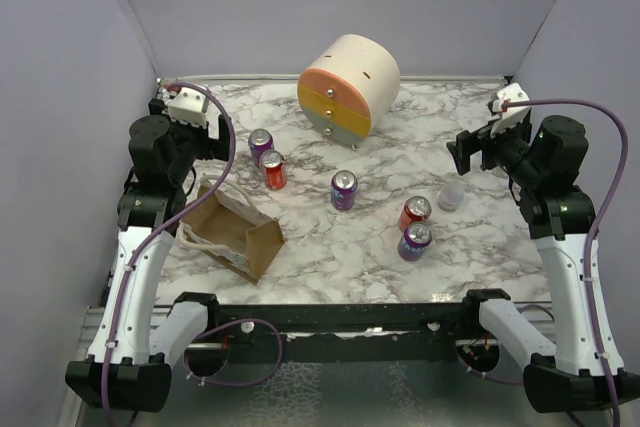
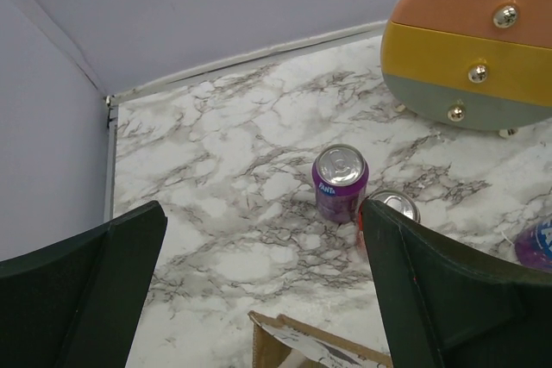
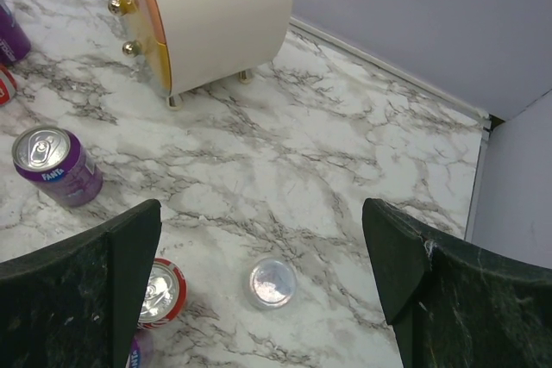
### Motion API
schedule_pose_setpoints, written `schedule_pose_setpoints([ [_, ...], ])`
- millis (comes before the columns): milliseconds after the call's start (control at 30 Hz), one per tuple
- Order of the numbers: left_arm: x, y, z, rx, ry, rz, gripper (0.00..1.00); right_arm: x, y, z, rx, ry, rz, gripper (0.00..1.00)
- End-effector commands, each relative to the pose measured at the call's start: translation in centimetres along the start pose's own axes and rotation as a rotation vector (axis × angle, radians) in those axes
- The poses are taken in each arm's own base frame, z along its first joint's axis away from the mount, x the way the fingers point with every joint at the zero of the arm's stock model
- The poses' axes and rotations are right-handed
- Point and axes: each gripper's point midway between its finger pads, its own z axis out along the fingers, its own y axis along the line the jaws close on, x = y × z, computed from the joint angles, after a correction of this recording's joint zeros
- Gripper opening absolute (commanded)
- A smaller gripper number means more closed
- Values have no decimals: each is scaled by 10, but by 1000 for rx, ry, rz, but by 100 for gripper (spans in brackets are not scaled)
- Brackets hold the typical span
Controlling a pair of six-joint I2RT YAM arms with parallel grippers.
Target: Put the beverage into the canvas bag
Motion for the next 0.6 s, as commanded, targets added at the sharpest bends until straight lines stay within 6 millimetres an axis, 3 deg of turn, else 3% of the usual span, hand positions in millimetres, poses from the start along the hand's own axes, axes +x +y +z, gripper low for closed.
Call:
schedule_pose_setpoints([
  [0,-9,-15,-16,92,1,13,99,-5,6,4,-43,-10,-8,99],
  [133,5,-29,-32,181,78,53,99,-5,7,6,-54,-9,-7,100],
  [300,18,-44,-65,295,151,153,99,-1,7,7,-54,-3,-10,100],
  [567,41,-43,-109,387,295,368,99,8,10,11,-68,19,-8,100],
])
